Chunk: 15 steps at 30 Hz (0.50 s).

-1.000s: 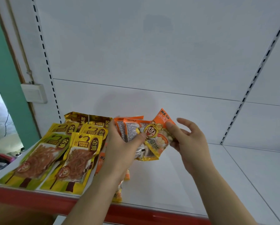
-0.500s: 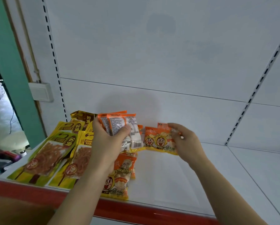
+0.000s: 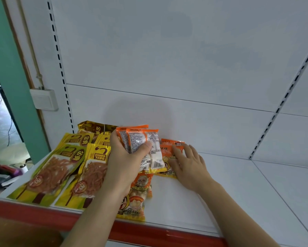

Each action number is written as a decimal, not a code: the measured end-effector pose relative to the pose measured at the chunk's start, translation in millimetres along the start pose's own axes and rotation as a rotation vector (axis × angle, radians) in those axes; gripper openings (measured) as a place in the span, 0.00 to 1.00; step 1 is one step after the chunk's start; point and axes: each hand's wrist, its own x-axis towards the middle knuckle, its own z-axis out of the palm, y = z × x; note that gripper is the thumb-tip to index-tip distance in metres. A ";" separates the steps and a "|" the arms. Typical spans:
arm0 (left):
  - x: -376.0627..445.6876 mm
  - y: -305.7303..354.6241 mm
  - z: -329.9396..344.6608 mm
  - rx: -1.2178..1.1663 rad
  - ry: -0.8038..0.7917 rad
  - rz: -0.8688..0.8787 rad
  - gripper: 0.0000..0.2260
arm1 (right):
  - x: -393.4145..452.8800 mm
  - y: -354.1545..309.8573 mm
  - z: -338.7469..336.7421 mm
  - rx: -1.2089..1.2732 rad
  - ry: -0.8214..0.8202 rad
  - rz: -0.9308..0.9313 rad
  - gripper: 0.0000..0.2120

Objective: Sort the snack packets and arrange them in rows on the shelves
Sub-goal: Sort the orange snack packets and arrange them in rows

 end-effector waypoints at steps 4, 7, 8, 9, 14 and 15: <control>-0.5 0.1 0.6 0.010 -0.018 0.001 0.30 | 4.2 -0.8 -2.7 0.053 -0.100 0.076 0.25; -1.4 0.8 1.7 0.013 -0.027 -0.007 0.31 | 4.6 1.0 -3.5 0.080 -0.085 0.088 0.25; -1.7 1.0 2.2 0.014 -0.032 -0.012 0.31 | 5.0 3.0 -2.3 0.115 -0.073 0.099 0.25; -2.1 1.4 2.8 0.016 -0.038 -0.016 0.31 | 4.5 3.7 -2.4 0.149 -0.060 0.105 0.25; -1.6 -0.2 5.8 0.020 -0.073 -0.014 0.33 | -15.2 -18.3 -26.2 0.452 0.320 0.079 0.18; -2.2 0.6 7.2 0.014 -0.085 -0.002 0.34 | -25.6 -28.5 -35.5 0.628 0.335 0.060 0.16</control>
